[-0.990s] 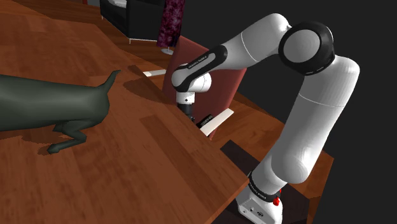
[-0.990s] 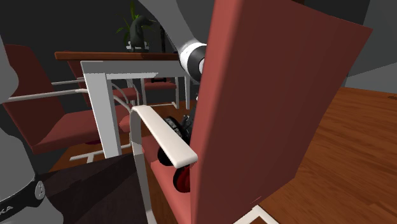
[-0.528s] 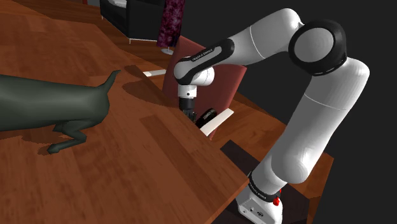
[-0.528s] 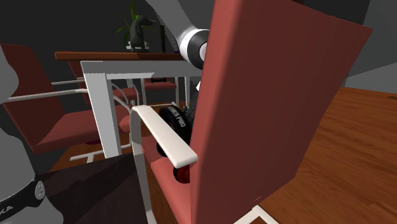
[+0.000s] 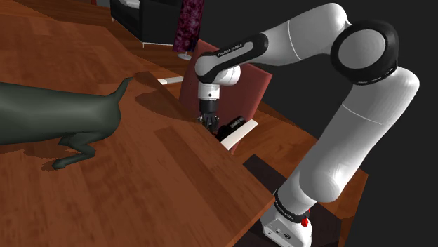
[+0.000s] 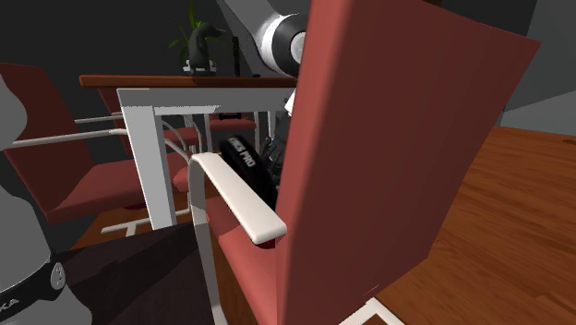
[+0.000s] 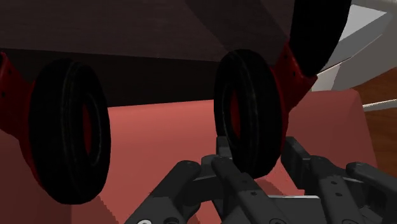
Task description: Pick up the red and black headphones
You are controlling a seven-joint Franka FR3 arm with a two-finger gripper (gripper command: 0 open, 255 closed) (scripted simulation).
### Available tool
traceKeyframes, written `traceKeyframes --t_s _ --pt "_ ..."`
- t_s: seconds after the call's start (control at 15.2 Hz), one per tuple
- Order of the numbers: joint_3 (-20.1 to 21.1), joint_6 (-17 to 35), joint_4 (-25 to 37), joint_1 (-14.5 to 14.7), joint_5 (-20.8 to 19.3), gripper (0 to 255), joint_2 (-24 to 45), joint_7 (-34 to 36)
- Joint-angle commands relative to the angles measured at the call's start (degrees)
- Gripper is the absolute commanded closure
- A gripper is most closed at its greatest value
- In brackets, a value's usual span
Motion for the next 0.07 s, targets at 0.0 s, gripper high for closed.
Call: traceKeyframes --t_s 0.0 --pt "0.0 -0.5 0.3 0.0 -0.1 255 -0.2 0.1"
